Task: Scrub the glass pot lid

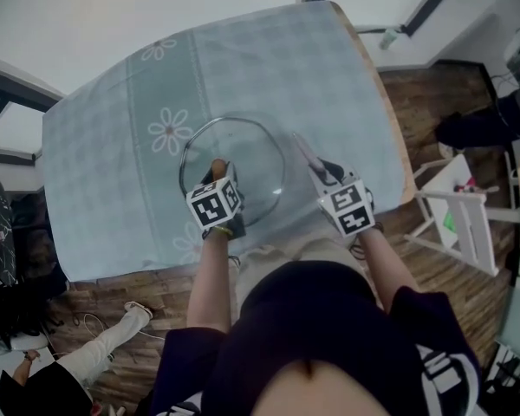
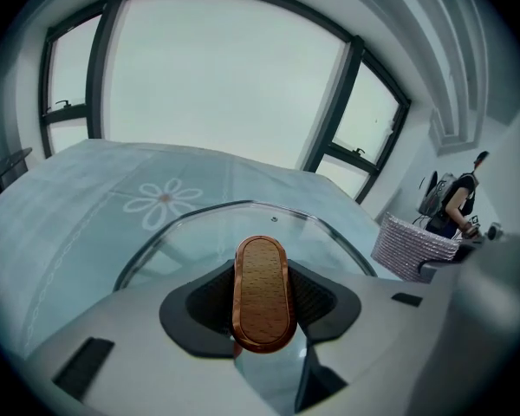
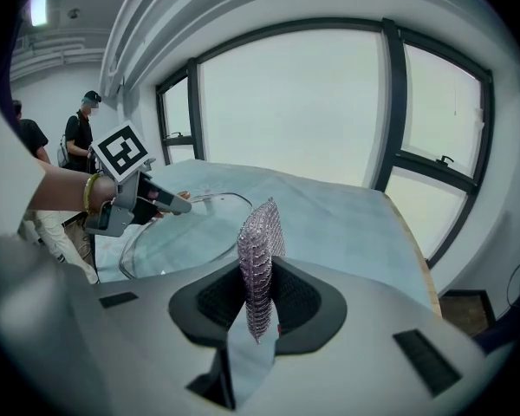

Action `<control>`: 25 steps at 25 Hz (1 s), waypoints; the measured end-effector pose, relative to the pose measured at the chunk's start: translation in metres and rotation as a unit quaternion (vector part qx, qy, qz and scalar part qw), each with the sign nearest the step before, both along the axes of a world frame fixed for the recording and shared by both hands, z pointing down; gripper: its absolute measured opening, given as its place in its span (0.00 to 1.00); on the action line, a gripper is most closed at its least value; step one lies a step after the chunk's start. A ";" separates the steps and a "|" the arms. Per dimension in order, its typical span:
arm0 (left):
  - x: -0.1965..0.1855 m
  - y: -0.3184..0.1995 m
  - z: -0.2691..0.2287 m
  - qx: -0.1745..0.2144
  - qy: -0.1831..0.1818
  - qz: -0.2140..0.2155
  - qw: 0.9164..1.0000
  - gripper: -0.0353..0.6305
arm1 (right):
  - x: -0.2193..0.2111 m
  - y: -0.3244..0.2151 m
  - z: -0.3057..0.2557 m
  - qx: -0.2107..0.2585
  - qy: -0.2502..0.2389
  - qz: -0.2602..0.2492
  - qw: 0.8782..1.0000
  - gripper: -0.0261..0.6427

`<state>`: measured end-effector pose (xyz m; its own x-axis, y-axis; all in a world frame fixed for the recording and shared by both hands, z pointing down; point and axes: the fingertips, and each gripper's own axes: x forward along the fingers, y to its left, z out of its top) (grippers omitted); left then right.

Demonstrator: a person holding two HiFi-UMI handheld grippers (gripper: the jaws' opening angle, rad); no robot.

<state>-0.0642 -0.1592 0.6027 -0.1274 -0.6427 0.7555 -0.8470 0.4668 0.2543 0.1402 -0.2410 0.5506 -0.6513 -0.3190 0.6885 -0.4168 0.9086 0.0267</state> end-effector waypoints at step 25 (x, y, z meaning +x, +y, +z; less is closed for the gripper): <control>-0.005 0.010 -0.054 0.177 0.138 0.101 0.969 0.30 | -0.026 0.022 -0.005 0.000 -0.003 0.067 0.998 0.16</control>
